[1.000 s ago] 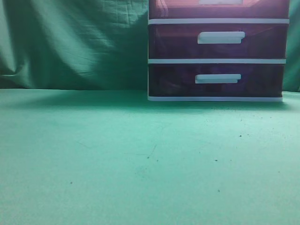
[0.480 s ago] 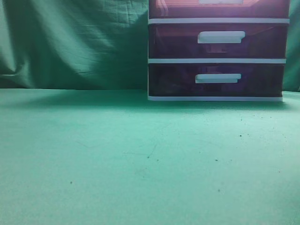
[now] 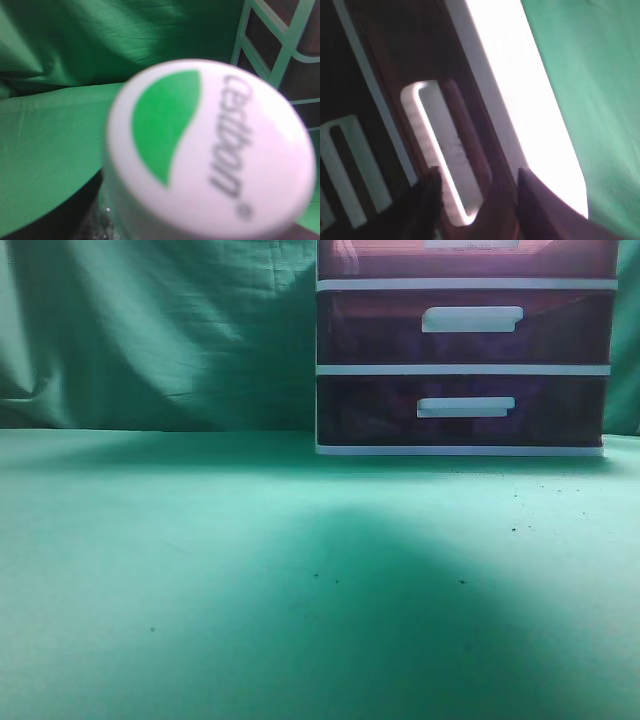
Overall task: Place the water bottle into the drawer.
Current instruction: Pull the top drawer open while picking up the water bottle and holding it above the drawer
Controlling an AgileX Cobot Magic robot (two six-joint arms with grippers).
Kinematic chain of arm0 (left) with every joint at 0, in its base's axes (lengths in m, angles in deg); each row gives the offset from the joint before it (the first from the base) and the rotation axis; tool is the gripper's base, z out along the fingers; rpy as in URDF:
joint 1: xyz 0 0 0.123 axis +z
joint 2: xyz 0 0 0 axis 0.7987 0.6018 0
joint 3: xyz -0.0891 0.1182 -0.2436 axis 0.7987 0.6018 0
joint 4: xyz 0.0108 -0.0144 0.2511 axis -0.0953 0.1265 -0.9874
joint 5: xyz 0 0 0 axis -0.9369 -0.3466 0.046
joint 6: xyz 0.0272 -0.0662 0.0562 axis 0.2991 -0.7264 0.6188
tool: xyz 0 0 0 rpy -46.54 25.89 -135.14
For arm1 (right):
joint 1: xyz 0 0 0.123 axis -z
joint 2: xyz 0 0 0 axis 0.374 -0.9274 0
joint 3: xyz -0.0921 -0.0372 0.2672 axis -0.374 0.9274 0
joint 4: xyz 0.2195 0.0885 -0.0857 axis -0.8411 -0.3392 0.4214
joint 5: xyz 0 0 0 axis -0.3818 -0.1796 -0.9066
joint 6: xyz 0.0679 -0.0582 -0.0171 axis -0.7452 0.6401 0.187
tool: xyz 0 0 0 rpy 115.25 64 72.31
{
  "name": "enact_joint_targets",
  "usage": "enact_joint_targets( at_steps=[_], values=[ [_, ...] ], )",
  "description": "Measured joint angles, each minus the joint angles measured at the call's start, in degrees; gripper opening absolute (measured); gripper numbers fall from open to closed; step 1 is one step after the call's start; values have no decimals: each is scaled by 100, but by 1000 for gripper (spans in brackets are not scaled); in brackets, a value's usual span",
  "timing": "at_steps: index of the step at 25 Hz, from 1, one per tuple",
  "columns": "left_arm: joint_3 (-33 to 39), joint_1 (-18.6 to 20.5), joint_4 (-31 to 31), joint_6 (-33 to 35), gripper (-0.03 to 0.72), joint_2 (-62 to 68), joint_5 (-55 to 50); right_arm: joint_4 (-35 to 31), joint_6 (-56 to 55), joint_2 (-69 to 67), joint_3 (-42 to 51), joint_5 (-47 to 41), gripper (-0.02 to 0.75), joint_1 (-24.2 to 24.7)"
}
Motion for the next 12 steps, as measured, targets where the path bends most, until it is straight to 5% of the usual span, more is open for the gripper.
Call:
enact_joint_targets(
  at_steps=[4, 12],
  values=[
    [0, 0, 0, 0, 299, 0, -9, 489, 121, -354, 0, 375, 511, 0],
    [0, 0, 0, 0, 299, 0, -21, 849, 312, -724, 0, 772, 455, 0]
  ],
)
